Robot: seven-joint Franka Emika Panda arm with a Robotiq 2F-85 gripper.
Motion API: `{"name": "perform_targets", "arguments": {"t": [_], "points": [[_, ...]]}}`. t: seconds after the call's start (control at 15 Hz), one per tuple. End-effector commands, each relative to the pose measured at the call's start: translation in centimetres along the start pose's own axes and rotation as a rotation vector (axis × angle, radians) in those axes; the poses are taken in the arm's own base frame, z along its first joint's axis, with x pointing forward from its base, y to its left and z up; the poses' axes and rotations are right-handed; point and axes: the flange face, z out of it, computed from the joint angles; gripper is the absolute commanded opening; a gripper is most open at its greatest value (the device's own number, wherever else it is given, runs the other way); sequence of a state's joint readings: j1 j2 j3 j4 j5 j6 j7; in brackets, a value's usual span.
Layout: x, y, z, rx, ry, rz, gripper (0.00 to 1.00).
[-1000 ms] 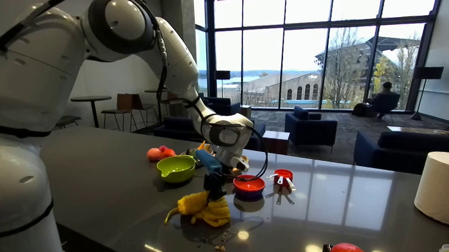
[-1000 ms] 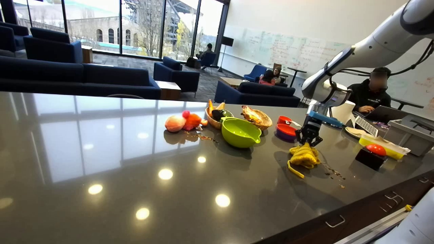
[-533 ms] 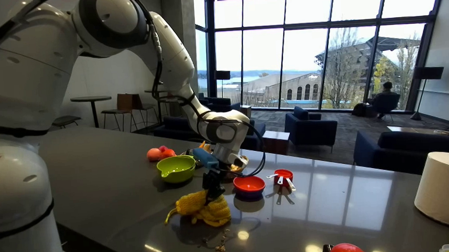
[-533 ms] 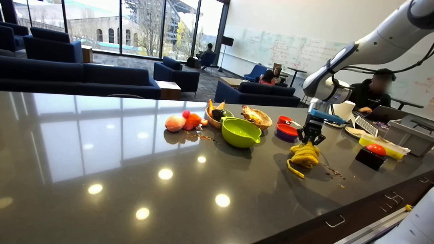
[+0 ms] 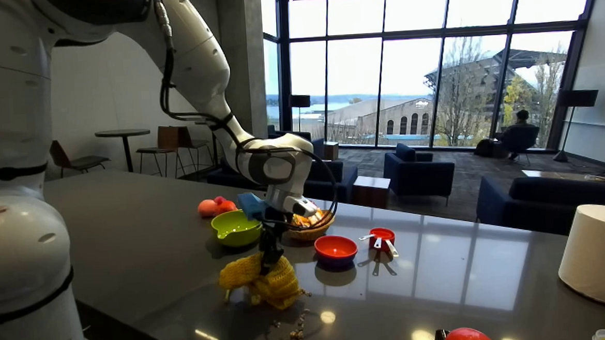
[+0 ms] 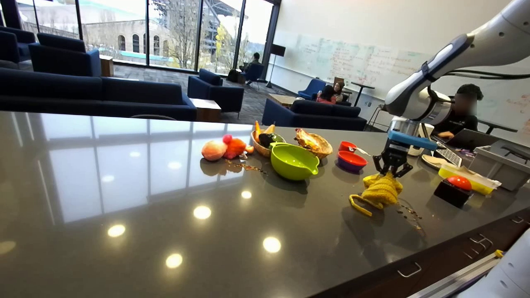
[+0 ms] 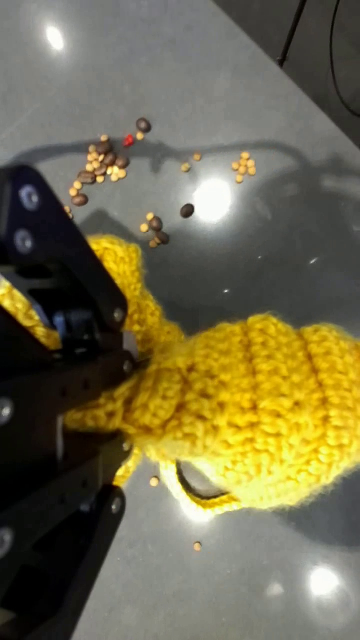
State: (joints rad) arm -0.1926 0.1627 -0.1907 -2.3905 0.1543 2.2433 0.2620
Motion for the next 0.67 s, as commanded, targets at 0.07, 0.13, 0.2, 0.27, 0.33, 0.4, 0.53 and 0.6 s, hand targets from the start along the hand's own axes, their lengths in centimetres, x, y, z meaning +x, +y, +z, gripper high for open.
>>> {"name": "perform_targets", "arguments": {"t": [0.07,0.13,0.2,0.27,0.33,0.4,0.53,0.6], "points": [[-6.0,2.1,-1.7,-0.005,0.084,0.13,0.04],[-6.9,2.5,-1.9,-0.007,0.095,0.16,0.04],[-7.8,2.9,-2.0,-0.011,0.104,0.186,0.04],[-8.6,3.3,-2.1,-0.013,0.111,0.213,0.04],[-9.4,3.6,-2.2,-0.016,0.116,0.239,0.04],[-10.2,4.0,-2.2,-0.015,0.119,0.261,0.04],[-11.3,4.6,-1.9,-0.001,0.118,0.298,0.04],[-11.8,4.9,-1.6,0.012,0.115,0.309,0.04]]}}
